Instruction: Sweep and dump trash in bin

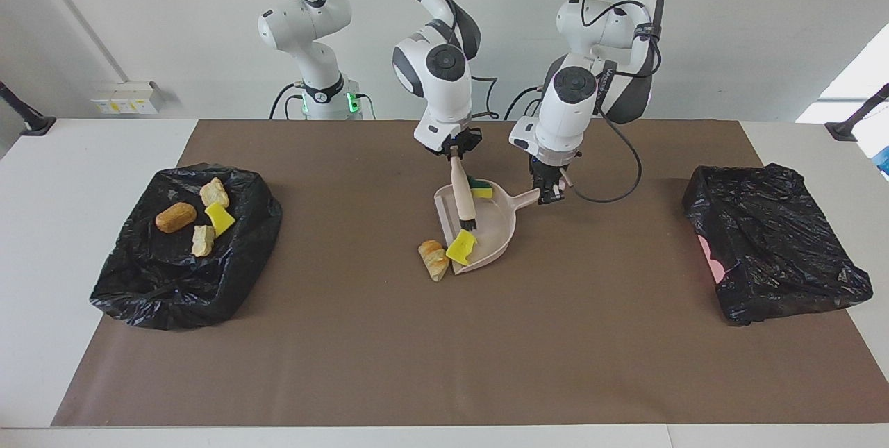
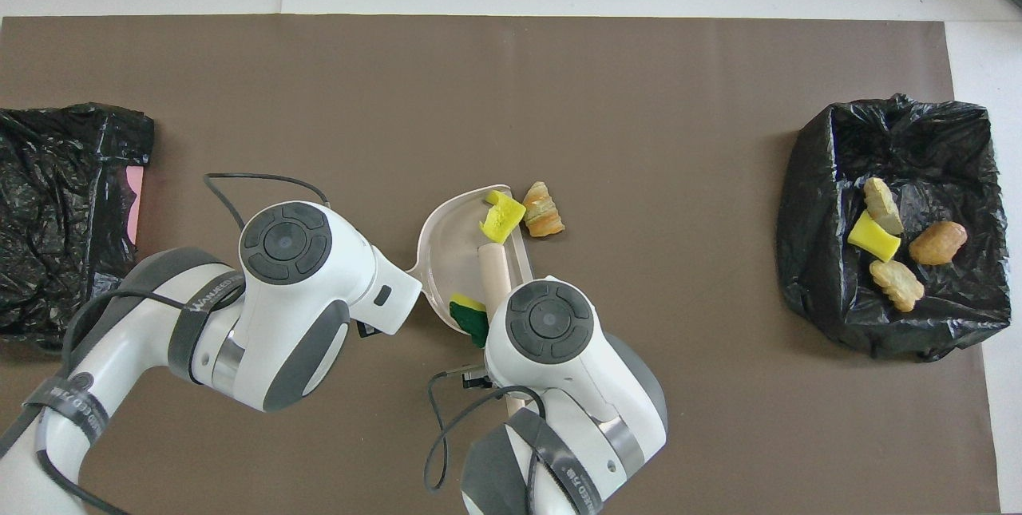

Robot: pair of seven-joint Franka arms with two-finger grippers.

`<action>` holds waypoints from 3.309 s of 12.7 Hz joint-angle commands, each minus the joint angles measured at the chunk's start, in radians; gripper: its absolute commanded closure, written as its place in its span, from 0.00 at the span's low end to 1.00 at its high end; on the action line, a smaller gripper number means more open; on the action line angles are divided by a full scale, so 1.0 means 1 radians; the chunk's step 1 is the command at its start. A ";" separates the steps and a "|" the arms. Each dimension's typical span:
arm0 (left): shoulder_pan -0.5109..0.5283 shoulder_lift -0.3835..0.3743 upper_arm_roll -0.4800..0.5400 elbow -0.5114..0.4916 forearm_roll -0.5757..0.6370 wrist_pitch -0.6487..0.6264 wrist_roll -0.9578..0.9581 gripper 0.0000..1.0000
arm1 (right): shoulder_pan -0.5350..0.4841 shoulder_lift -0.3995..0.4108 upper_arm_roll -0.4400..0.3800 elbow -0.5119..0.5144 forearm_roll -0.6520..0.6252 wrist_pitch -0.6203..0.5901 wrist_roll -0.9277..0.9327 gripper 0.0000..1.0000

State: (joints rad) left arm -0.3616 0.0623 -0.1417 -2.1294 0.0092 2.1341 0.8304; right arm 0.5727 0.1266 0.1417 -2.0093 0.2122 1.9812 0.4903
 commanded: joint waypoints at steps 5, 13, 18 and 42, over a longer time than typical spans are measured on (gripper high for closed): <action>-0.014 -0.032 0.010 -0.037 0.000 0.026 -0.149 1.00 | -0.158 -0.030 -0.005 0.086 -0.221 -0.207 -0.044 1.00; -0.010 -0.032 0.010 -0.038 -0.005 0.027 -0.171 1.00 | -0.219 0.172 0.002 0.132 -0.274 0.014 -0.249 1.00; -0.010 -0.032 0.010 -0.040 -0.005 0.027 -0.171 1.00 | -0.211 0.130 0.128 0.095 -0.118 -0.071 -0.335 1.00; 0.772 -0.067 0.043 0.470 0.006 -0.467 0.013 1.00 | 0.119 0.053 0.127 -0.071 -0.103 0.198 0.412 1.00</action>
State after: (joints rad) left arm 0.3407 -0.0570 -0.0860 -1.7413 0.0090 1.7067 0.8141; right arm 0.6844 0.1768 0.2706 -2.0589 0.0848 2.1348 0.8925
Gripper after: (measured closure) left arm 0.670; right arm 0.740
